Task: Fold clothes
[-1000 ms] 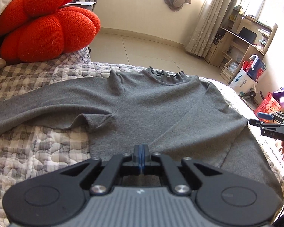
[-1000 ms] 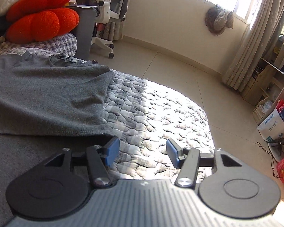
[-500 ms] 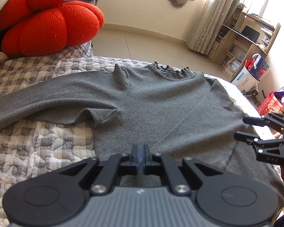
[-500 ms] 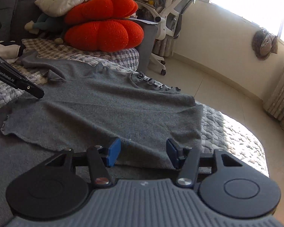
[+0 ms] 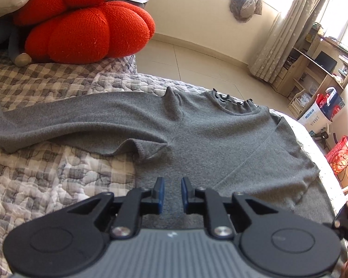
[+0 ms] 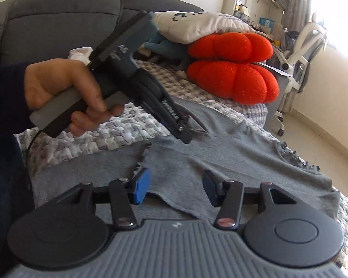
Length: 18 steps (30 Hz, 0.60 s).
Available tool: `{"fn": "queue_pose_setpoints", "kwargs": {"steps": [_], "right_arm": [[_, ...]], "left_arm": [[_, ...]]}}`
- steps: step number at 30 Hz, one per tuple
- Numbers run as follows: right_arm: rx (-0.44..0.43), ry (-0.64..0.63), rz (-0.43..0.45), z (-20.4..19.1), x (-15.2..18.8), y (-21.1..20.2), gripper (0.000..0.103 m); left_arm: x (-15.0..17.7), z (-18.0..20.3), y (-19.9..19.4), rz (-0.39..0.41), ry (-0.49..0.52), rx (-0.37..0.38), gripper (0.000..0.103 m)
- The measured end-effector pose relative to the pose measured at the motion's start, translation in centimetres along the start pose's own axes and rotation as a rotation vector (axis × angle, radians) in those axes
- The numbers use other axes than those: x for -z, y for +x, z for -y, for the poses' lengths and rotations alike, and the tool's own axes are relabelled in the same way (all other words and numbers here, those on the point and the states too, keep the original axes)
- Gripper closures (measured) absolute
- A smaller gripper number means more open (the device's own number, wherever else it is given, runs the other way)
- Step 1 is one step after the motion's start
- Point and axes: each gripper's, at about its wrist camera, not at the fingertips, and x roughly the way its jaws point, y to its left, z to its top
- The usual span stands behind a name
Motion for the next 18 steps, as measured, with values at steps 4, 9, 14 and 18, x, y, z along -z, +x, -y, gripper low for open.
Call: {"fn": "queue_pose_setpoints", "kwargs": {"steps": [4, 9, 14, 18], "right_arm": [[-0.001, -0.040, -0.081, -2.2, -0.3, 2.9, 0.065], [0.065, 0.078, -0.099, -0.9, -0.5, 3.8, 0.097], [-0.036, 0.205, -0.011, -1.0, -1.8, 1.9, 0.097], [-0.036, 0.235, -0.108, -1.0, -1.2, 3.7, 0.097]], "left_arm": [[-0.2, -0.9, -0.2, 0.013, -0.039, -0.024, 0.087], [-0.3, -1.0, -0.3, 0.021, -0.042, -0.019, 0.087], [-0.4, -0.9, -0.5, 0.034, -0.028, -0.027, 0.083], [-0.3, -0.9, -0.4, 0.029, -0.023, -0.038, 0.083]]}}
